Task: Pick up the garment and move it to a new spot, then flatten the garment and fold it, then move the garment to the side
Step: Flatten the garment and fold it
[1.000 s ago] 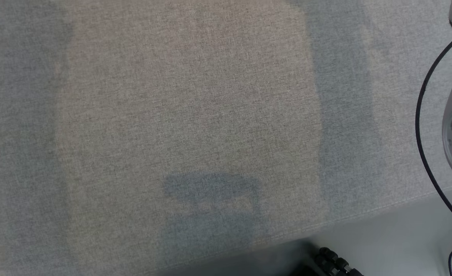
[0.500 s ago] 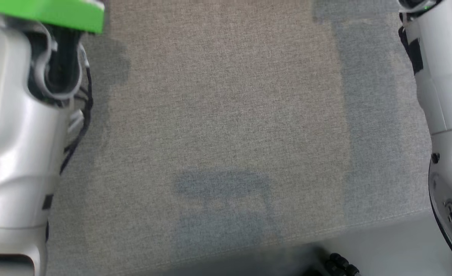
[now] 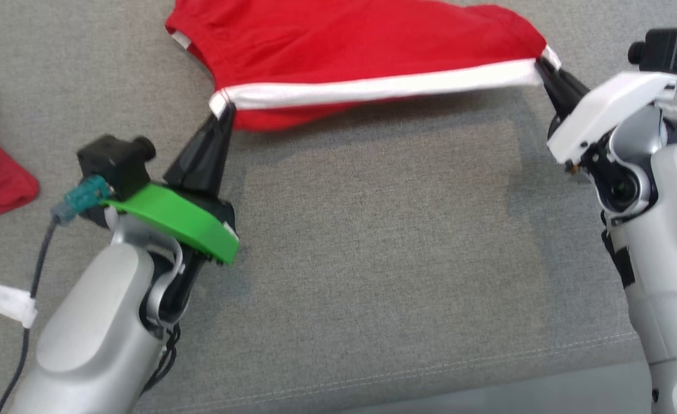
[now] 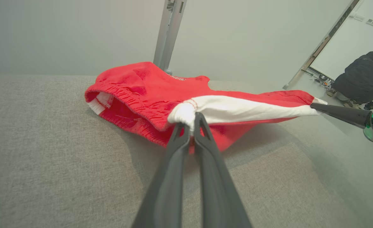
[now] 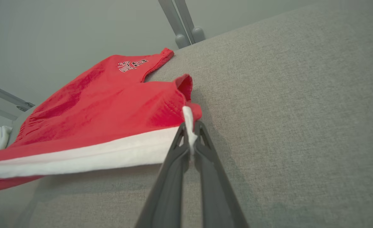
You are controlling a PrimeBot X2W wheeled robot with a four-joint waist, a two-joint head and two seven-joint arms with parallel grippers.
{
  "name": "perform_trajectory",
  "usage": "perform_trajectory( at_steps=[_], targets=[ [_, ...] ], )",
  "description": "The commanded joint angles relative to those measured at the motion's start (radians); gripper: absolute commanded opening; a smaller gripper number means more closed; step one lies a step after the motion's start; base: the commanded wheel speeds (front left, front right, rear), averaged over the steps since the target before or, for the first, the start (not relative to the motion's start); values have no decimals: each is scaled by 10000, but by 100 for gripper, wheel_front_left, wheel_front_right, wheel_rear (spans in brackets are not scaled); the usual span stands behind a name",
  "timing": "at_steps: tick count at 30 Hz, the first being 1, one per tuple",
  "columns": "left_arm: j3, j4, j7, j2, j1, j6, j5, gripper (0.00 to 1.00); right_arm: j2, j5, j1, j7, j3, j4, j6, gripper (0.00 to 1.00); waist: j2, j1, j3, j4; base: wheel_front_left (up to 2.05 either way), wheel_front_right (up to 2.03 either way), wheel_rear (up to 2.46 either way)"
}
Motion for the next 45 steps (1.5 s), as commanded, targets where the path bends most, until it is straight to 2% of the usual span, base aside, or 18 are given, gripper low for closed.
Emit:
perform_trajectory(
  at_steps=[1,4,7,14,26,29,33,35,37,45],
  targets=[
    [-89,-78,77,105,415,140,35,0,-22,-31,459,112,-164,-167,-10,0,0,1,-987,198,0,0,0],
    [-402,-275,288,289,1471,532,135,0,81,-180,1805,525,-559,-726,-10,0,0,1,-1686,283,0,0,0],
    [-548,-444,372,342,2256,746,-30,0,-77,-426,2771,862,-352,-1411,-13,0,0,1,-2195,329,0,0,0],
    [-924,-1006,531,584,3671,1171,-7,0,-48,-622,4742,1577,-866,-2842,-13,0,0,1,-3053,384,0,0,0],
    [-1558,-2182,1043,876,5052,1713,41,0,290,-1103,7232,3178,-2390,-5571,-13,0,0,1,-3475,572,0,0,0],
    [-1589,-2298,1084,771,5015,1734,2,0,433,-1206,7130,3382,-2575,-5849,-13,0,0,1,-3409,628,0,0,0],
    [-1444,-2291,1038,578,4446,1622,-77,0,418,-1304,6262,3669,-2296,-5582,-10,0,0,1,-3020,656,0,0,0],
    [-1410,-2258,1070,444,4086,1537,-60,0,196,-1545,5691,3764,-2024,-5307,-10,0,0,1,-2732,727,0,0,0],
    [-1361,-2174,1113,344,3673,1470,-23,0,-313,-2026,5022,3815,-1479,-4994,-7,0,0,1,-2380,809,0,0,0],
    [-1190,-1612,1072,-178,2079,1149,86,0,-955,-2592,2459,3372,-475,-3440,-9,0,0,1,-1184,1297,0,0,0]
  ],
)
